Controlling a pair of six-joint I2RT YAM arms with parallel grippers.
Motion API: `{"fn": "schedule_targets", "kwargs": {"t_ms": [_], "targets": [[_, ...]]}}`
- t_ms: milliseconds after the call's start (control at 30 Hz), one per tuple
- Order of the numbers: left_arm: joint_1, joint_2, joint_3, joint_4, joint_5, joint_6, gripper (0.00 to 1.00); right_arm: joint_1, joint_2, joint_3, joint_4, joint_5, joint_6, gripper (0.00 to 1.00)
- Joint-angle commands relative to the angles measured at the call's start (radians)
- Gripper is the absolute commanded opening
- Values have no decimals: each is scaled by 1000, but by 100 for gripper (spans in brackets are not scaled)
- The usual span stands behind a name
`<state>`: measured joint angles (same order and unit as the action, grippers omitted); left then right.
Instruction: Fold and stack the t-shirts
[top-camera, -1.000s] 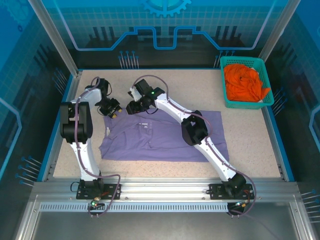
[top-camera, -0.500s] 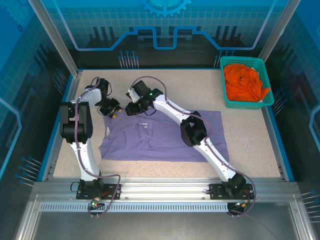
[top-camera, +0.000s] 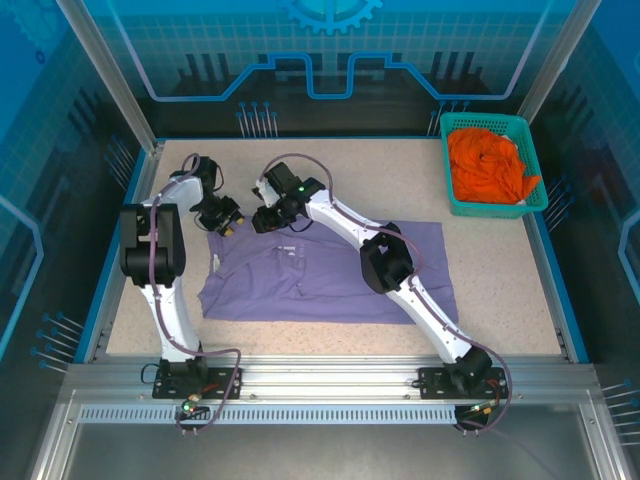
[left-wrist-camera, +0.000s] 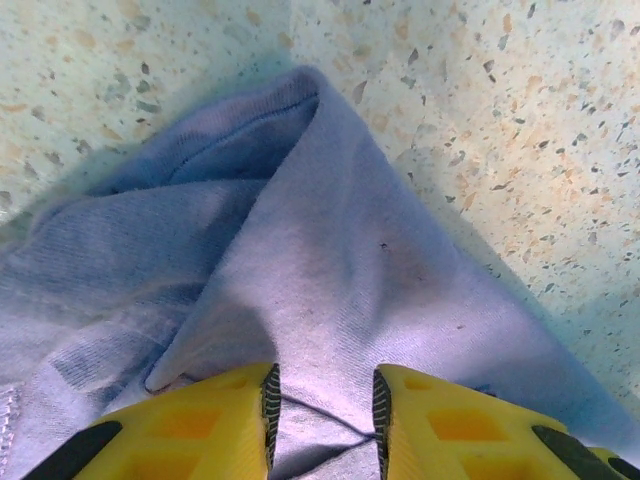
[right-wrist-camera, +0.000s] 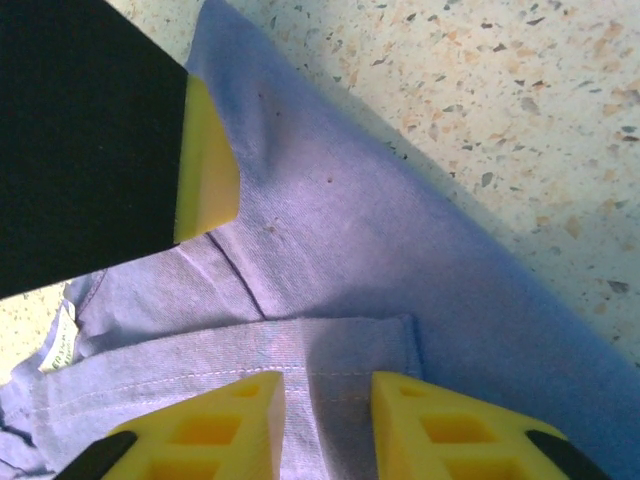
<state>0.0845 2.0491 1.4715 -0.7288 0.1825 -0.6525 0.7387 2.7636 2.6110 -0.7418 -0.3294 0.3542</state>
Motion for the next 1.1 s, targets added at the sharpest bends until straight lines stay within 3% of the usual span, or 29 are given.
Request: {"fn": "schedule_targets", "kwargs": {"t_ms": [0, 233, 433, 1067], "targets": [[12, 19, 28, -34, 37, 13, 33, 12, 19, 34, -24, -11, -14, 25], [14, 20, 29, -35, 39, 11, 33, 13, 6, 33, -28, -13, -23, 9], [14, 20, 29, -35, 39, 9, 33, 15, -15, 32, -35, -5, -36, 4], [29, 28, 34, -56, 7, -8, 36, 46, -178, -87, -55, 49, -102, 0]]}}
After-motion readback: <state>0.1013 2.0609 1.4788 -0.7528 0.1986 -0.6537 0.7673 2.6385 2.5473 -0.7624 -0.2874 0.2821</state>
